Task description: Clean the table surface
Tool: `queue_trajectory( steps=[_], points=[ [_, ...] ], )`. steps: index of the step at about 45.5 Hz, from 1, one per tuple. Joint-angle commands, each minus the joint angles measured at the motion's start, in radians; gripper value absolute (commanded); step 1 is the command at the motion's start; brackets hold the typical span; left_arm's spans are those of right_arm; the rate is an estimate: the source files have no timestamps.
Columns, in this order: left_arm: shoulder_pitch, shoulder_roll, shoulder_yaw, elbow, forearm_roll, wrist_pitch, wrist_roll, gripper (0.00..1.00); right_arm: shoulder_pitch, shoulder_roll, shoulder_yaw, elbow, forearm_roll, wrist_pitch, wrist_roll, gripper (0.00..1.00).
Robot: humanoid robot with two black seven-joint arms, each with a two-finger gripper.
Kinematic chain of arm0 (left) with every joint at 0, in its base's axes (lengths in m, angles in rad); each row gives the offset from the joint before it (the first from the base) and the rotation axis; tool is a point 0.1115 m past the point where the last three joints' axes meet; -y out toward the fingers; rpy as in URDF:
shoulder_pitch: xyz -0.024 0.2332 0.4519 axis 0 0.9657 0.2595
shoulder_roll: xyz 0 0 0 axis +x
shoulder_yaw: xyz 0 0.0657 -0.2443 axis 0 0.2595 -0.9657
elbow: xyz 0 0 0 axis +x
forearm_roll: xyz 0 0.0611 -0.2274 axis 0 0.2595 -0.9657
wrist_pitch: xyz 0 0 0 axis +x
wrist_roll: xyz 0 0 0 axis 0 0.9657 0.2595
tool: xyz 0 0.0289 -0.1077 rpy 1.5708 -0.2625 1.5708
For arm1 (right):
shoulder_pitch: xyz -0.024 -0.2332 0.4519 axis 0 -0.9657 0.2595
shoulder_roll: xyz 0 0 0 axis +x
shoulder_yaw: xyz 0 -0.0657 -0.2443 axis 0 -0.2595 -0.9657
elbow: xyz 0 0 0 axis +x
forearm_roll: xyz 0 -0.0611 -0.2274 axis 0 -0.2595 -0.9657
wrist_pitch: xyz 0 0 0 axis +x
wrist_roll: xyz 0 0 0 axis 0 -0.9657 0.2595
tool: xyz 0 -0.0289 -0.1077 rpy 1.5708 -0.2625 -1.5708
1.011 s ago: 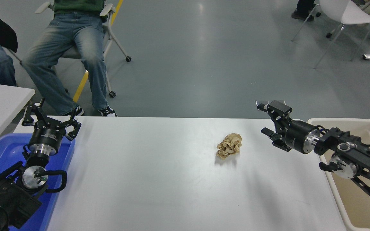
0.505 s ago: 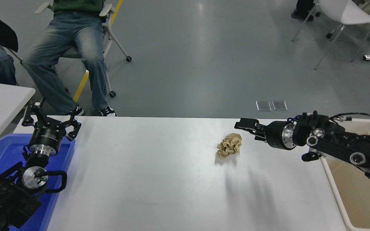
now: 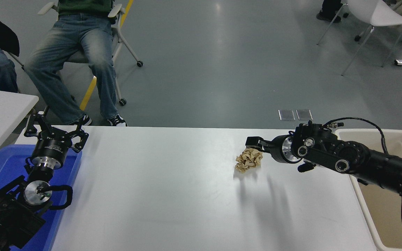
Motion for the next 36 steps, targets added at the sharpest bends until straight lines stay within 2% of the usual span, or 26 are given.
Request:
queue_trajectory(
  steps=[1, 16, 23, 36],
  points=[
    [0.0, 0.0, 0.0, 0.0, -0.001, 0.0, 0.0, 1.0, 0.028, 0.078, -0.01, -0.052, 0.094, 0.002, -0.151, 1.0],
    [0.0, 0.0, 0.0, 0.0, 0.001, 0.0, 0.0, 1.0, 0.06, 0.23, -0.05, -0.189, 0.137, 0.024, -0.128, 1.0],
    [0.0, 0.0, 0.0, 0.0, -0.001, 0.0, 0.0, 1.0, 0.051, 0.23, -0.106, -0.308, 0.129, 0.046, -0.073, 1.0],
    [0.0, 0.0, 0.0, 0.0, 0.001, 0.0, 0.0, 1.0, 0.051, 0.23, -0.142, -0.357, 0.14, 0.044, -0.068, 1.0]
  ],
)
